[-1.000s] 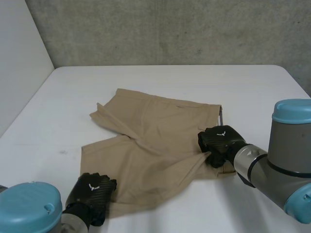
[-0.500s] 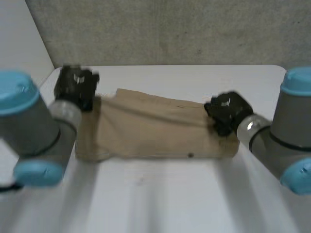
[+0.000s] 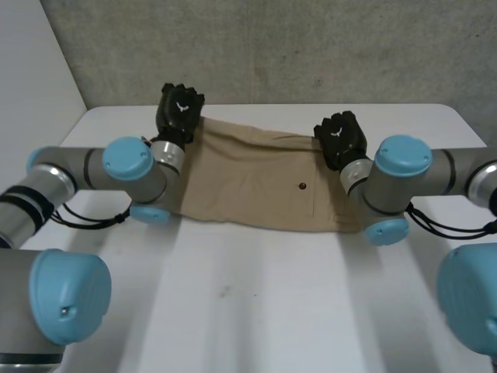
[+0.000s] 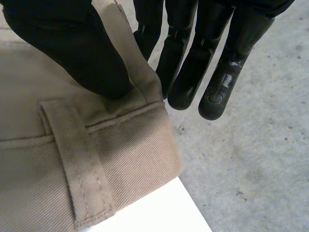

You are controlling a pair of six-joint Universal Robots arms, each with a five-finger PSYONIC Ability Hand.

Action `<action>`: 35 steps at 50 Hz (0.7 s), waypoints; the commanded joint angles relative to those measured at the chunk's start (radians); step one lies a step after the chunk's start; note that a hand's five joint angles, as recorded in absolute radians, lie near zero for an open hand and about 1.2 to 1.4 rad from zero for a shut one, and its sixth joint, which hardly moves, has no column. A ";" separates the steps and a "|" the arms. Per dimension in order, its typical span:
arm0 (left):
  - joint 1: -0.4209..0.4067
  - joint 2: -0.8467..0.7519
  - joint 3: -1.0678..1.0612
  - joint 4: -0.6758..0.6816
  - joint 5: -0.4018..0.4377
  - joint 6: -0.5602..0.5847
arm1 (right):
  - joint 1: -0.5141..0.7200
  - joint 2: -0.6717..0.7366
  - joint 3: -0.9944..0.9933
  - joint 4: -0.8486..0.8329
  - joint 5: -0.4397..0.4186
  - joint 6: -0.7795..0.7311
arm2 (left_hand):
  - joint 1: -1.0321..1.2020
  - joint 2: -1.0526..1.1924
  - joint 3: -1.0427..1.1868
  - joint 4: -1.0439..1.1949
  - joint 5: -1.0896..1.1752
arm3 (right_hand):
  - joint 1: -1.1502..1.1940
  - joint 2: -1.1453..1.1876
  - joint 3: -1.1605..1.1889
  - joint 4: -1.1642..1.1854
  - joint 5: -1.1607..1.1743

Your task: Fold the shorts.

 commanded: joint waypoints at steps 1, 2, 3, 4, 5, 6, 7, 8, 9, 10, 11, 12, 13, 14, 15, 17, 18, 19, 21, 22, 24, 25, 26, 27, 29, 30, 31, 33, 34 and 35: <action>-0.001 -0.061 -0.017 0.076 0.039 -0.019 | 0.000 0.099 -0.106 0.001 0.014 -0.049 | -0.473 -0.548 -0.542 -0.554 -0.518 | -0.795 -1.006 -1.008 -1.017 -1.003; -0.001 -0.049 -0.054 0.089 0.040 -0.042 | 0.000 0.091 -0.105 0.000 0.012 -0.046 | -0.947 -1.022 -1.016 -1.028 -0.992 | -0.795 -1.006 -1.008 -1.017 -1.003; -0.001 -0.040 -0.072 0.099 0.040 -0.059 | 0.000 0.079 -0.101 -0.002 0.009 -0.042 | -0.906 -0.981 -0.975 -0.987 -0.951 | -0.795 -1.006 -1.008 -1.017 -1.003; -0.001 -0.024 -0.091 0.109 0.039 -0.080 | 0.000 0.062 -0.097 -0.003 0.008 -0.036 | -0.917 -0.992 -0.986 -0.998 -0.961 | -0.795 -1.006 -1.008 -1.017 -1.003; -0.001 -0.001 -0.111 0.119 0.036 -0.103 | 0.000 0.013 -0.079 -0.008 0.009 -0.011 | -0.947 -1.022 -1.016 -1.028 -0.992 | -0.795 -1.006 -1.008 -1.017 -1.003; -0.001 0.055 -0.157 0.134 0.036 -0.154 | 0.000 -0.015 -0.065 -0.012 0.009 0.009 | -0.947 -1.022 -1.016 -1.028 -0.992 | -0.795 -1.006 -1.008 -1.017 -1.003; -0.001 0.087 -0.181 0.136 0.034 -0.179 | 0.000 -0.042 -0.048 -0.017 0.009 0.033 | -0.947 -1.022 -1.016 -1.028 -0.992 | -0.795 -1.006 -1.008 -1.017 -1.003; -0.001 0.120 -0.210 0.139 0.030 -0.205 | 0.000 -0.073 -0.028 -0.023 0.011 0.064 | -0.947 -1.022 -1.016 -1.028 -0.992 | -0.795 -1.006 -1.008 -1.017 -1.003; 0.001 0.185 -0.268 0.143 0.028 -0.252 | -0.003 -0.135 0.021 -0.032 0.014 0.128 | -0.947 -1.022 -1.016 -1.028 -0.992 | -0.795 -1.006 -1.008 -1.017 -1.003; 0.001 0.219 -0.298 0.143 0.028 -0.272 | -0.007 -0.171 0.049 -0.035 0.015 0.162 | -0.947 -1.022 -1.016 -1.028 -0.992 | -0.795 -1.006 -1.008 -1.017 -1.003; 0.001 0.258 -0.330 0.142 0.027 -0.294 | -0.007 -0.206 0.075 -0.035 0.015 0.194 | -0.947 -1.022 -1.016 -1.028 -0.992 | -0.795 -1.006 -1.008 -1.017 -1.003; 0.001 0.282 -0.352 0.140 0.025 -0.306 | -0.008 -0.282 0.128 -0.025 0.012 0.245 | -0.946 -1.022 -1.015 -1.027 -0.991 | -0.795 -1.006 -1.008 -1.017 -1.003; 0.001 0.345 -0.411 0.130 0.022 -0.336 | -0.010 -0.315 0.158 -0.017 0.012 0.263 | -0.943 -1.019 -1.012 -1.024 -0.988 | -0.795 -1.006 -1.008 -1.017 -1.003; -0.001 0.374 -0.447 0.123 0.020 -0.344 | -0.010 -0.350 0.193 -0.006 0.014 0.279 | -0.943 -1.019 -1.012 -1.024 -0.988 | -0.795 -1.006 -1.008 -1.017 -1.003; -0.002 0.402 -0.485 0.116 0.017 -0.351 | -0.010 -0.378 0.223 0.007 0.014 0.288 | -0.943 -1.019 -1.012 -1.024 -0.988 | -0.795 -1.006 -1.008 -1.017 -1.003; -0.002 0.489 -0.592 0.078 0.014 -0.360 | -0.014 -0.453 0.312 0.070 0.012 0.296 | -0.940 -1.016 -1.009 -1.021 -0.985 | -0.795 -1.006 -1.008 -1.017 -1.003; -0.002 0.522 -0.628 0.062 0.013 -0.360 | -0.014 -0.472 0.339 0.095 0.011 0.294 | -0.940 -1.016 -1.009 -1.021 -0.985 | -0.795 -1.006 -1.008 -1.017 -1.003; -0.001 0.551 -0.661 0.045 0.011 -0.361 | -0.014 -0.489 0.366 0.127 0.009 0.294 | -0.940 -1.016 -1.009 -1.021 -0.985 | -0.795 -1.006 -1.008 -1.017 -1.003; -0.001 0.618 -0.749 -0.016 0.011 -0.361 | -0.020 -0.515 0.423 0.202 0.009 0.303 | -0.940 -1.016 -1.009 -1.021 -0.985 | -0.795 -1.006 -1.008 -1.017 -1.003; -0.001 0.635 -0.776 -0.037 0.011 -0.361 | -0.025 -0.519 0.443 0.230 0.008 0.305 | -0.940 -1.016 -1.009 -1.021 -0.985 | -0.795 -1.006 -1.008 -1.017 -1.003; -0.001 0.660 -0.824 -0.082 0.011 -0.361 | -0.037 -0.523 0.493 0.295 0.002 0.308 | -0.940 -1.016 -1.009 -1.021 -0.985 | -0.795 -1.006 -1.008 -1.017 -1.003; -0.002 0.678 -0.864 -0.123 0.011 -0.361 | -0.039 -0.521 0.507 0.314 0.002 0.308 | -0.940 -1.016 -1.009 -1.021 -0.985 | -0.795 -1.006 -1.008 -1.017 -1.003; -0.002 0.684 -0.879 -0.145 0.011 -0.360 | -0.039 -0.520 0.520 0.325 -0.001 0.308 | -0.943 -1.019 -1.012 -1.024 -0.988 | -0.795 -1.006 -1.008 -1.017 -1.003; -0.002 0.689 -0.895 -0.162 0.010 -0.360 | -0.040 -0.513 0.532 0.331 -0.001 0.308 | -0.943 -1.019 -1.012 -1.024 -0.988 | -0.795 -1.006 -1.008 -1.017 -1.003; -0.004 0.692 -0.932 -0.208 0.008 -0.361 | -0.042 -0.490 0.552 0.317 -0.001 0.308 | -0.943 -1.019 -1.012 -1.024 -0.988 | -0.664 -0.875 -0.878 -0.887 -0.873; -0.004 0.692 -0.942 -0.220 0.008 -0.361 | -0.042 -0.477 0.557 0.310 -0.001 0.310 | -0.943 -1.019 -1.012 -1.024 -0.988 | -0.620 -0.831 -0.834 -0.843 -0.829; -0.002 0.692 -0.951 -0.231 0.008 -0.361 | -0.043 -0.461 0.558 0.301 0.000 0.313 | -0.943 -1.019 -1.012 -1.024 -0.988 | -0.582 -0.793 -0.795 -0.804 -0.790; -0.001 0.692 -0.978 -0.251 0.007 -0.361 | -0.043 -0.420 0.560 0.274 0.003 0.326 | -0.943 -1.019 -1.012 -1.024 -0.988 | -0.532 -0.743 -0.745 -0.754 -0.740; -0.001 0.692 -0.987 -0.254 0.007 -0.361 | -0.043 -0.408 0.560 0.268 0.005 0.328 | -0.943 -1.019 -1.012 -1.024 -0.988 | -0.514 -0.725 -0.728 -0.737 -0.723; 0.001 0.694 -0.994 -0.254 0.008 -0.361 | -0.043 -0.397 0.560 0.264 0.006 0.331 | -0.943 -1.019 -1.012 -1.024 -0.988 | -0.494 -0.705 -0.707 -0.716 -0.702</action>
